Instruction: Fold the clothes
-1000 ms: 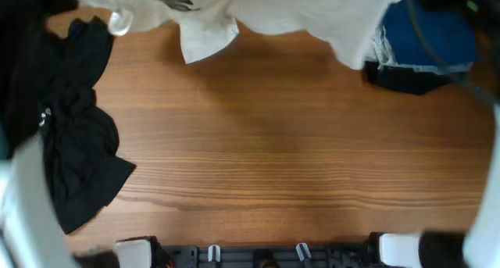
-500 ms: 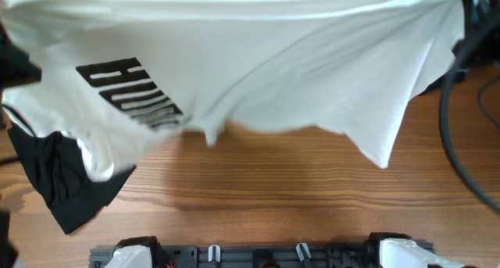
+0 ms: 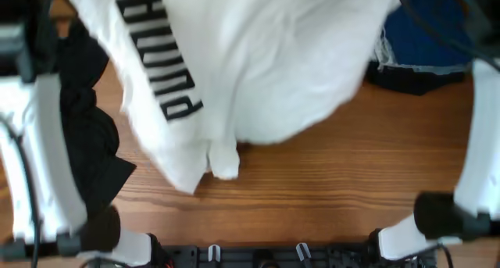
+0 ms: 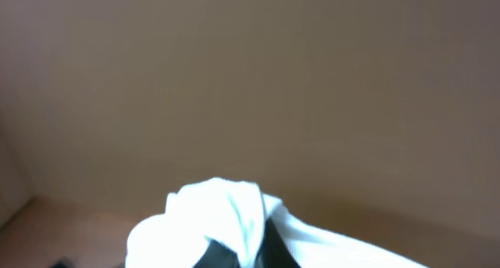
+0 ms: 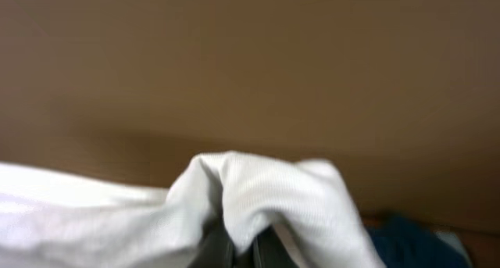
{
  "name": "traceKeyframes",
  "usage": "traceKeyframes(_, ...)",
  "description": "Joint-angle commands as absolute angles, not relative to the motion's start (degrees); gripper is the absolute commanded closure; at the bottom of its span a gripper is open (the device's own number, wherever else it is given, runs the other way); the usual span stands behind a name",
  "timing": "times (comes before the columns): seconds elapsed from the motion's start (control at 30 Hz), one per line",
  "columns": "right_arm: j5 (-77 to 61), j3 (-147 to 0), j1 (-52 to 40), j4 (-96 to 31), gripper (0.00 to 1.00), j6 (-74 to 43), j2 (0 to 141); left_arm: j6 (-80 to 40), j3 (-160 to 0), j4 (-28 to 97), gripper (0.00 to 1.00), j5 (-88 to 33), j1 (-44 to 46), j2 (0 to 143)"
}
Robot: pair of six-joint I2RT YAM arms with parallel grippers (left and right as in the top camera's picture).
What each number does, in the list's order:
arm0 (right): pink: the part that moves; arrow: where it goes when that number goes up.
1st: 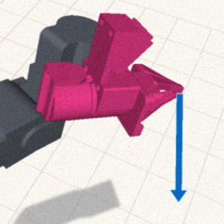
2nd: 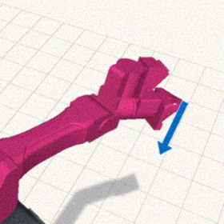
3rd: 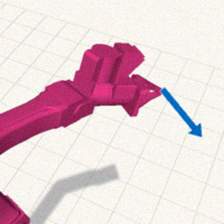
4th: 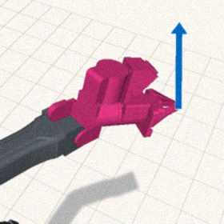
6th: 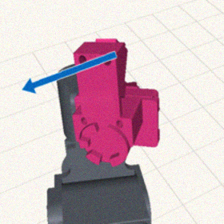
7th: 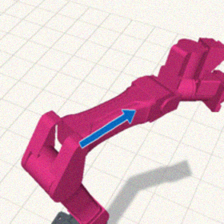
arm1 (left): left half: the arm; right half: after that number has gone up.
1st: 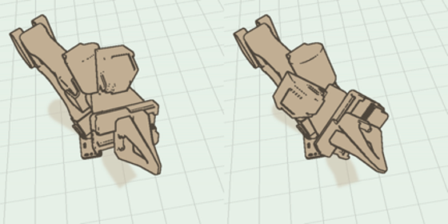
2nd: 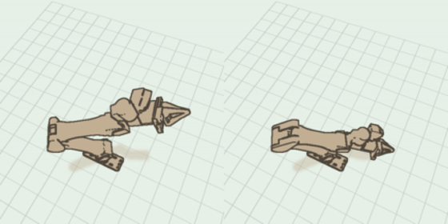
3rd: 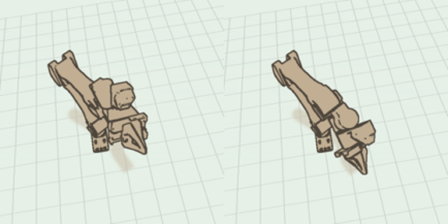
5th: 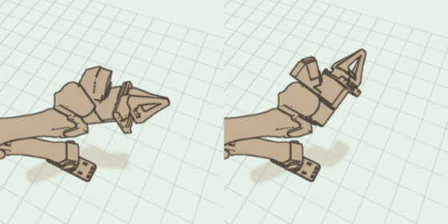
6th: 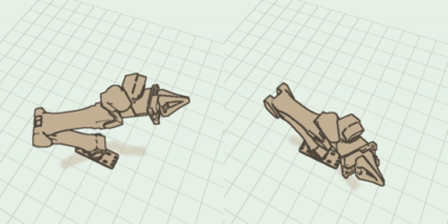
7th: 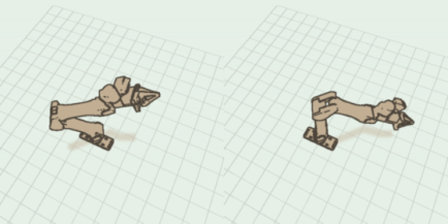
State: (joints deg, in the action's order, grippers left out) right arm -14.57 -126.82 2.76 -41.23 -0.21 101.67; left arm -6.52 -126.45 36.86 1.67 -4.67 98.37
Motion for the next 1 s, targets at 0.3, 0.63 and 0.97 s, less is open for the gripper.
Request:
traceKeyframes(0.3, -6.98, -134.21, 3.79, -25.61, 0.96, -3.42, 105.84, -4.54, -133.64, 13.54, 0.96, 6.26, -3.05, 101.69)
traceKeyframes(0.63, -9.93, -132.33, 3.73, -31.86, 0.96, -3.16, 111.96, -4.29, -133.93, 29.06, 0.96, 6.26, -3.64, 106.34)
traceKeyframes(0.97, -12.56, -132.31, 3.73, -39.99, 0.96, -2.61, 120.25, -5.3, -133.88, 51.75, 0.96, 6.22, -3.64, 115.31)
